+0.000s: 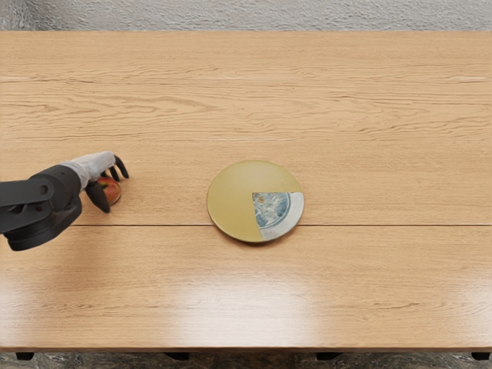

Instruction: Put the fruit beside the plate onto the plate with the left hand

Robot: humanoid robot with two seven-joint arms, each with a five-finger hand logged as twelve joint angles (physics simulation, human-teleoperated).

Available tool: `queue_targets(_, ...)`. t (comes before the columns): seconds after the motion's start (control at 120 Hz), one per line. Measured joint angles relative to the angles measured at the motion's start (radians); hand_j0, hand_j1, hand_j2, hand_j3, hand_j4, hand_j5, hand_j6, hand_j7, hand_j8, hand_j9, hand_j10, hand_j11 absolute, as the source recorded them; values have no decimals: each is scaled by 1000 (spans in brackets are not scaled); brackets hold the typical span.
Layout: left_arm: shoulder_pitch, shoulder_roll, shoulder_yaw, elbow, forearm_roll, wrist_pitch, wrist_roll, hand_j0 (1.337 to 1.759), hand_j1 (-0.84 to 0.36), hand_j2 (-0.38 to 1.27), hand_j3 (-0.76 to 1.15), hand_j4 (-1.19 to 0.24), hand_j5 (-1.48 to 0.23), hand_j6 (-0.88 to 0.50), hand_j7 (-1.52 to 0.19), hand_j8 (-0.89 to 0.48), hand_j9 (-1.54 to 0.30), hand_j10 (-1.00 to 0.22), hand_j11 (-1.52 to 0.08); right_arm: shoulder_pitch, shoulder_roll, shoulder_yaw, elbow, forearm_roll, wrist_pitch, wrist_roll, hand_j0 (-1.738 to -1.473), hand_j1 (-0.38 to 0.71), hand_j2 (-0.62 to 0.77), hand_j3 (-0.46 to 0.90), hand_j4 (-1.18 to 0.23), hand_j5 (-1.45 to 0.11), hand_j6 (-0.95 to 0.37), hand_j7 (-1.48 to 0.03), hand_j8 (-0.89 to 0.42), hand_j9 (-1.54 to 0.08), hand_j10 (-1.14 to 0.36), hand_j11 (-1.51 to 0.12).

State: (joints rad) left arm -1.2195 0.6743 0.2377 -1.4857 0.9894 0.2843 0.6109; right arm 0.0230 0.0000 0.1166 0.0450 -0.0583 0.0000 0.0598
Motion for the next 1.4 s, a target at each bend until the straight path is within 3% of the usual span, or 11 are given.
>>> queue_targets(0.158, 0, 16, 8, -1, -1, 11, 0, 1658, -251, 147, 0, -518, -673, -496, -673, -516, -673, -517, -673, 0, 0, 0, 0, 0, 0, 0, -1658, -303, -8, 0, -39, -50, -39, -50, -39, -50, -39, -50)
queue_targets(0.333, -2, 10, 13, 1, -2, 25, 0, 1656, -272, 290, 0, -602, -793, -495, -794, -506, -794, -601, -794, 0, 0, 0, 0, 0, 0, 0, -1658, -303, -8, 0, -39, -50, -39, -50, -39, -50, -39, -50)
queue_targets(0.5, -6, 14, 13, 2, -2, 29, 0, 1655, -275, 291, 0, -645, -880, -456, -875, -462, -875, -656, -876, 0, 0, 0, 0, 0, 0, 0, -1658, -303, -8, 0, -39, -50, -39, -50, -39, -50, -39, -50)
queue_targets(0.667, -70, 61, 10, -21, -3, 31, 1, 1655, -287, 316, 0, -644, -921, -436, -912, -446, -908, -684, -906, 0, 0, 0, 0, 0, 0, 0, -1658, -303, -7, 0, -39, -50, -39, -50, -39, -50, -39, -50)
queue_targets(0.883, -162, 42, -1, -95, -14, 30, 1, 1654, -293, 317, 0, -619, -949, -414, -935, -427, -925, -697, -924, 0, 0, 0, -1, 0, 0, 0, -1658, -303, -7, 0, -39, -50, -39, -50, -39, -50, -39, -50)
queue_targets(1.017, -172, -13, -19, -144, -25, 30, 1, 1655, -294, 341, 0, -617, -958, -409, -940, -427, -928, -701, -925, 0, 0, 0, -1, 0, 0, 0, -1658, -303, -7, 0, -39, -50, -39, -50, -39, -50, -39, -50)
queue_targets(1.1, -224, -105, -30, -159, -57, 30, 1, 1656, -318, 444, 0, -623, -963, -410, -943, -415, -927, -703, -924, 0, 0, 0, -2, -1, 0, 0, -1658, -303, -7, 0, -39, -50, -39, -50, -39, -50, -39, -50)
queue_targets(1.267, -284, -280, -35, -168, -146, 54, 1, 1656, -291, 323, 0, -632, -972, -406, -941, -413, -926, -705, -924, -1, 0, 0, -3, -1, 0, 0, -1658, -303, -7, 0, -39, -50, -39, -50, -39, -50, -39, -50)
queue_targets(1.333, -291, -325, -32, -166, -171, 73, 0, 1657, -308, 493, 0, -638, -984, -392, -943, -427, -926, -703, -926, -1, 0, 0, -3, -1, 0, 0, -1658, -303, -7, 0, -39, -50, -39, -50, -39, -50, -39, -50)
queue_targets(1.35, -290, -332, -32, -166, -174, 77, 0, 1657, -309, 426, 0, -641, -984, -392, -941, -426, -925, -704, -924, -1, 0, 0, -3, -1, 0, 0, -1658, -303, -7, 0, -39, -50, -39, -50, -39, -50, -39, -50)
queue_targets(1.4, -290, -336, -30, -162, -183, 86, 0, 1657, -333, 482, 0, -645, -990, -398, -941, -422, -924, -704, -925, -1, 0, 0, -4, -1, 0, 0, -1658, -303, -7, 0, -39, -50, -39, -50, -39, -50, -39, -50)
